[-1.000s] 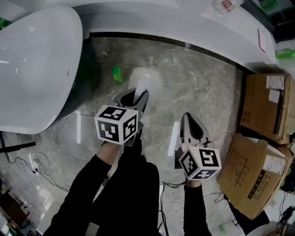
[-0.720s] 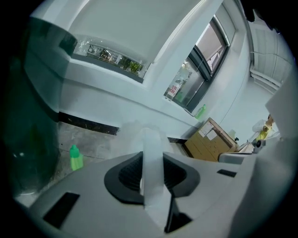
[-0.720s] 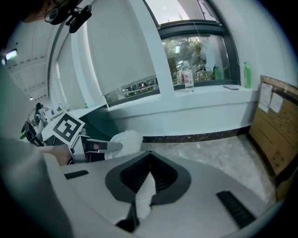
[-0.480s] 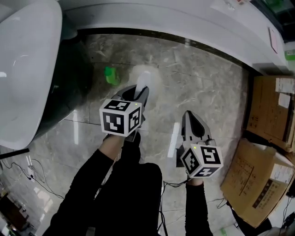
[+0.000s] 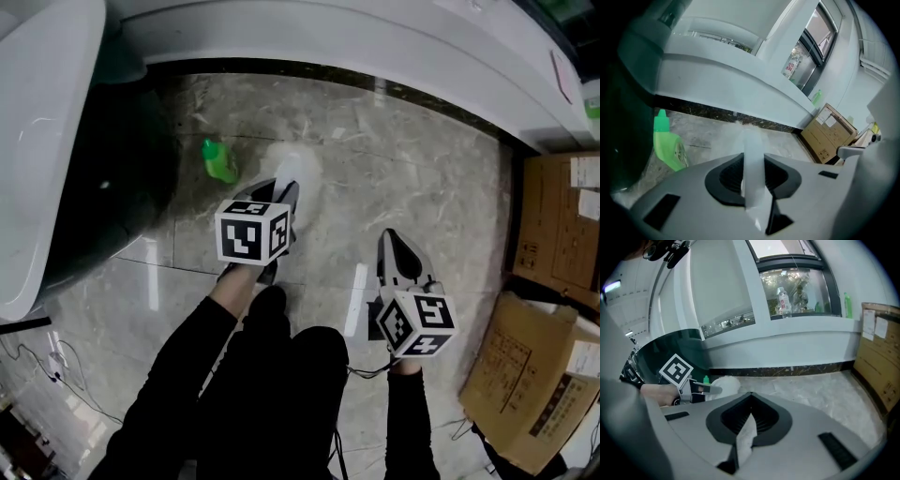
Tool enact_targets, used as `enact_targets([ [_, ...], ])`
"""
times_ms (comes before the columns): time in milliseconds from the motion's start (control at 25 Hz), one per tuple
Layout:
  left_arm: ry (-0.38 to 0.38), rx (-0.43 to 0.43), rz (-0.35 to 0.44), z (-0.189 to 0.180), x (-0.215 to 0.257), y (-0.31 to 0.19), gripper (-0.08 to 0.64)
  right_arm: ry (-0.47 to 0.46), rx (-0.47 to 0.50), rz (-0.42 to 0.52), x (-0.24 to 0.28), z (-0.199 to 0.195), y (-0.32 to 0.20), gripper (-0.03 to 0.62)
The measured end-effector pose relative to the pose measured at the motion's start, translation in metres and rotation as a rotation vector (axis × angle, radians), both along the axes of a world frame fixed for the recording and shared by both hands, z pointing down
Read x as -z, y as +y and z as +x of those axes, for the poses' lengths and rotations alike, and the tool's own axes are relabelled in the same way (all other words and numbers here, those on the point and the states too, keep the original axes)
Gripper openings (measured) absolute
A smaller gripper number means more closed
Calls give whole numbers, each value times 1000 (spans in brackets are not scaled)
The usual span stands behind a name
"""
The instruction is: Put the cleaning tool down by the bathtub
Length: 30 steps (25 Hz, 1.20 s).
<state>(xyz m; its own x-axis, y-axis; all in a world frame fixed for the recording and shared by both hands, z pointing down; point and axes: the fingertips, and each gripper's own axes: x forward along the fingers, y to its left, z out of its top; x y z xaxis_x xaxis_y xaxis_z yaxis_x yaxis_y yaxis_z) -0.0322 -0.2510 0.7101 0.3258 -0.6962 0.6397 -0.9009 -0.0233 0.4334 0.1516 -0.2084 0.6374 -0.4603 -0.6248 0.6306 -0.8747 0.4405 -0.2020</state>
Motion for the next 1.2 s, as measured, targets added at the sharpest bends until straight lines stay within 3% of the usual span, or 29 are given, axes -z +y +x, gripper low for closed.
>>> enact_targets([
  [280,-56,-7,-8,0,-45,-7,94,-24,-17,29,-30,8,-13,-1],
  [1200,-103,69,-104,-3,-150,-38,94,-39,-44,9,-86,31,-24,0],
])
